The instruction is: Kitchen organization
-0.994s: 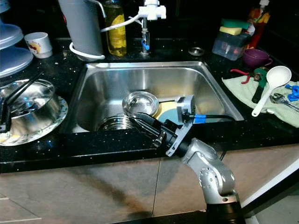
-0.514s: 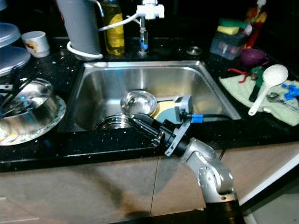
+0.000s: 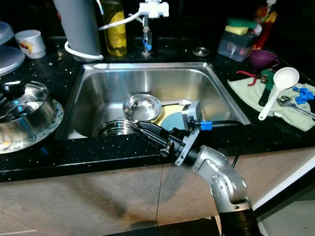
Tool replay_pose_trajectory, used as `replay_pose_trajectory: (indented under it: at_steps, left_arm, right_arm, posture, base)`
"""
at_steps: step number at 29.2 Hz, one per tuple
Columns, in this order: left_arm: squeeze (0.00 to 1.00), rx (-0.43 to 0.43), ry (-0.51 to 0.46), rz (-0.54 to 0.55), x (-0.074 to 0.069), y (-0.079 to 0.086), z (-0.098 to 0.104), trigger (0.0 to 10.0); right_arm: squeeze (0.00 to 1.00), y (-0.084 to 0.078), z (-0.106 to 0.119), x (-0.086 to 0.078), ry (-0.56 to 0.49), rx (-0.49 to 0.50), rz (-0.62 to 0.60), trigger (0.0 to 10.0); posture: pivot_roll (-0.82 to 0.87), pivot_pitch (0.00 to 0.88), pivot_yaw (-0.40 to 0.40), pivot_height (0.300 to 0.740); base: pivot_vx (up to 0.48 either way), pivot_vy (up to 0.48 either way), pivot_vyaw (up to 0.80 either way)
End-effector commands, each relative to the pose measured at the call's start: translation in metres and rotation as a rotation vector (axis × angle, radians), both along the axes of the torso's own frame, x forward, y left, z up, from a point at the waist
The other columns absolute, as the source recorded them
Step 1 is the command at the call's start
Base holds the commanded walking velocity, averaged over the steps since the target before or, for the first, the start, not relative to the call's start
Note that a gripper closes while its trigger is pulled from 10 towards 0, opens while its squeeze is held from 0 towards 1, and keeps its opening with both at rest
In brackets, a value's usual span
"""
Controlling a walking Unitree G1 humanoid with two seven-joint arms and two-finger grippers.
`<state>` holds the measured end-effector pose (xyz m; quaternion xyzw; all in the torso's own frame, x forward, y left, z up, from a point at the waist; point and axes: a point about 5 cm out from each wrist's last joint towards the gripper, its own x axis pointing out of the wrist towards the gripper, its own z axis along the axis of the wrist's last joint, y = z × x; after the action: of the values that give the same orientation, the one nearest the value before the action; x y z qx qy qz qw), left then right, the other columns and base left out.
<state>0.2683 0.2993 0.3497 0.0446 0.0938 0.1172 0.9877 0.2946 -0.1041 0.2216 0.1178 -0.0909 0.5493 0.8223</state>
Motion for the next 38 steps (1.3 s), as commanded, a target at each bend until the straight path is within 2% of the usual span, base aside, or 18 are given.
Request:
replay_pose_trajectory:
  at_steps: [1,8,16,17,18,19,20,22,23,24,25,26,28,38]
  left_arm:
    - [0.00,-0.040,0.039,0.021,-0.003,0.006,-0.001,10.0]
    - [0.00,-0.070,0.066,0.043,-0.006,0.010,-0.001,10.0]
    - [0.00,-0.105,0.109,0.132,-0.012,0.025,-0.005,10.0]
    - [0.00,-0.115,0.112,0.137,-0.013,0.026,-0.006,9.4]
    - [0.00,-0.115,0.112,0.137,-0.013,0.026,-0.006,9.4]
    - [0.00,-0.125,0.112,0.153,-0.014,0.030,-0.007,8.7]
    - [0.00,-0.125,0.112,0.153,-0.014,0.030,-0.007,8.7]
    - [0.00,-0.135,0.117,0.175,-0.016,0.034,-0.010,5.3]
    - [0.00,-0.138,0.120,0.179,-0.016,0.035,-0.011,3.9]
    - [0.00,-0.141,0.126,0.180,-0.016,0.036,-0.013,3.3]
    - [0.00,-0.141,0.126,0.180,-0.016,0.036,-0.013,3.3]
    - [0.00,-0.145,0.133,0.180,-0.016,0.036,-0.016,1.1]
    - [0.00,-0.152,0.143,0.180,-0.016,0.036,-0.019,0.0]
    - [0.00,-0.162,0.161,0.172,-0.014,0.036,-0.024,0.0]
  right_arm:
    - [0.00,0.000,-0.002,0.000,0.000,-0.015,0.007,10.0]
    - [0.00,-0.001,-0.001,0.001,-0.001,-0.022,0.013,10.0]
    - [0.00,0.001,-0.003,0.002,0.000,-0.023,0.026,10.0]
    - [0.00,0.001,-0.003,0.002,0.000,-0.023,0.026,10.0]
    - [0.00,0.001,-0.003,0.002,0.000,-0.023,0.026,10.0]
    - [0.00,0.001,-0.003,0.002,0.000,-0.023,0.028,10.0]
    - [0.00,0.001,-0.003,0.002,0.000,-0.023,0.028,10.0]
    - [0.00,0.001,-0.004,0.003,0.003,-0.023,0.030,10.0]
    - [0.00,0.001,-0.004,0.003,0.004,-0.023,0.031,10.0]
    - [0.00,0.001,-0.005,0.003,0.006,-0.023,0.032,10.0]
    - [0.00,0.001,-0.005,0.003,0.006,-0.023,0.032,10.0]
    - [0.00,0.002,-0.005,0.003,0.007,-0.023,0.032,10.0]
    - [0.00,0.002,-0.005,0.003,0.009,-0.023,0.031,10.0]
    - [0.00,-0.001,-0.008,0.005,0.021,-0.035,0.015,10.0]
  posture:
    - [0.04,0.135,-0.063,0.740]
    - [0.04,0.136,-0.066,0.740]
    - [0.05,0.128,-0.062,0.740]
    - [0.05,0.128,-0.062,0.740]
    - [0.05,0.128,-0.062,0.740]
    - [0.05,0.128,-0.062,0.740]
    - [0.05,0.128,-0.062,0.740]
    - [0.05,0.120,-0.065,0.740]
    - [0.05,0.120,-0.065,0.740]
    - [0.05,0.120,-0.065,0.740]
    - [0.05,0.120,-0.065,0.740]
    - [0.05,0.120,-0.065,0.740]
    - [0.05,0.122,-0.064,0.740]
    - [0.05,0.120,-0.061,0.740]
  base:
    - [0.000,0.000,0.00]
    - [0.000,0.000,0.00]
    - [0.000,0.000,0.00]
    - [0.000,0.000,0.00]
    - [0.000,0.000,0.00]
    - [0.000,0.000,0.00]
    - [0.000,0.000,0.00]
    - [0.000,0.000,0.00]
    - [0.000,0.000,0.00]
    - [0.000,0.000,0.00]
    - [0.000,0.000,0.00]
    - [0.000,0.000,0.00]
    - [0.000,0.000,0.00]
    - [0.000,0.000,0.00]
